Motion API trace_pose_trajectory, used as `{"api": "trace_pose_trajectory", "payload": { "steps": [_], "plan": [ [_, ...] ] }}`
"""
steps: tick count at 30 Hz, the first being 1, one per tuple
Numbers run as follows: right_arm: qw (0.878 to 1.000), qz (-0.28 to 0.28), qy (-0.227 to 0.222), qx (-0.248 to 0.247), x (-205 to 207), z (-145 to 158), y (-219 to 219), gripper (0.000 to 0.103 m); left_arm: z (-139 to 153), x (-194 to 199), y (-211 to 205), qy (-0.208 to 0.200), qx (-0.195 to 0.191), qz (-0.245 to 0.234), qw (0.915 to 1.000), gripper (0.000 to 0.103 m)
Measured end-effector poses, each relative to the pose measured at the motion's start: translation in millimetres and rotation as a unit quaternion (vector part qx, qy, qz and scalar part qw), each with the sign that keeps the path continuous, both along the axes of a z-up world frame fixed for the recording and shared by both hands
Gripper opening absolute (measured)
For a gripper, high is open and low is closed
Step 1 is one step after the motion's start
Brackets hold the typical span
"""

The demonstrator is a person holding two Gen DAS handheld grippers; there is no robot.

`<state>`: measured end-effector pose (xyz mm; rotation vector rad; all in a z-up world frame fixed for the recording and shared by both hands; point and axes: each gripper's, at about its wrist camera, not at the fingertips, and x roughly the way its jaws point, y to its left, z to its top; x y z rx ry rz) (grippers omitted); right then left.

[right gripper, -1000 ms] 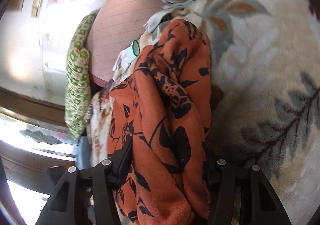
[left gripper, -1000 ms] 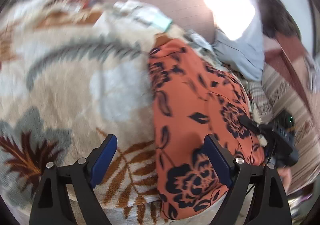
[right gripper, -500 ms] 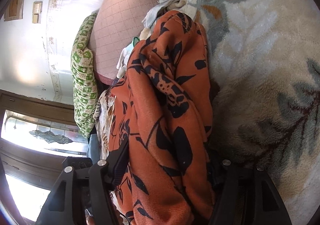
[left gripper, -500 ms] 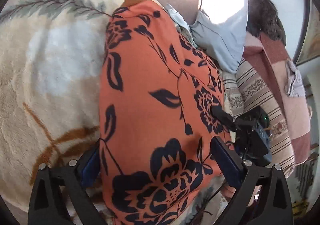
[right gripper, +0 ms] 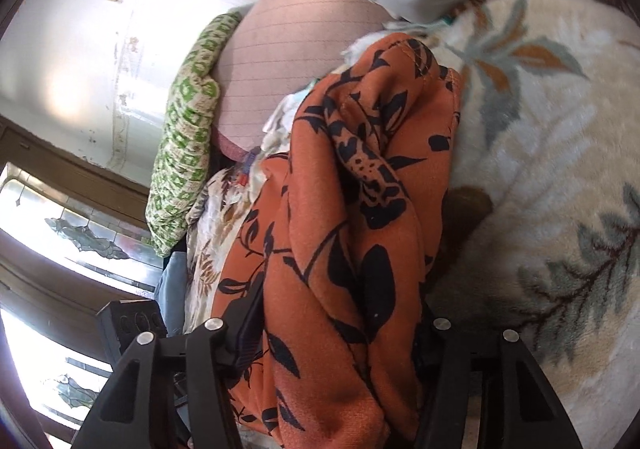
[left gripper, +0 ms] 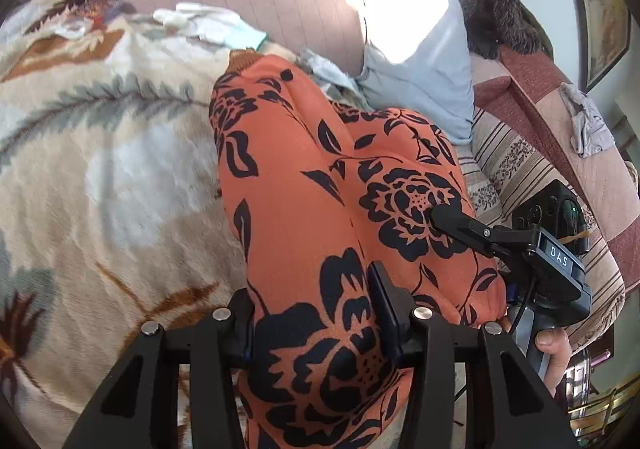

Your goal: Fold small clothes

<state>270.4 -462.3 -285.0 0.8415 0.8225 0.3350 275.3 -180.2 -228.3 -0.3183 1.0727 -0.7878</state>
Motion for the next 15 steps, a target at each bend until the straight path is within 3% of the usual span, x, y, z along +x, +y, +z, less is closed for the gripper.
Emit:
{"api": "trace_pose_trajectory", "payload": {
  "steps": [8,12,15],
  "plan": [
    [0.998,0.019,-0.065,-0.004,-12.6,54.3,41.0,0.058,59.9,-13.6,58.1,-0.054,-0.007,0.025,0.9982,0.048],
    [0.994,0.033,-0.102,0.017,-22.0,79.3,69.9,0.058,90.2,-28.8,89.2,-0.097,0.003,0.045,0.9943,0.048],
    [0.991,0.047,-0.119,0.036,-28.1,86.3,94.7,0.058,97.1,-42.5,117.3,-0.114,0.021,0.061,0.9914,0.048]
  ]
}}
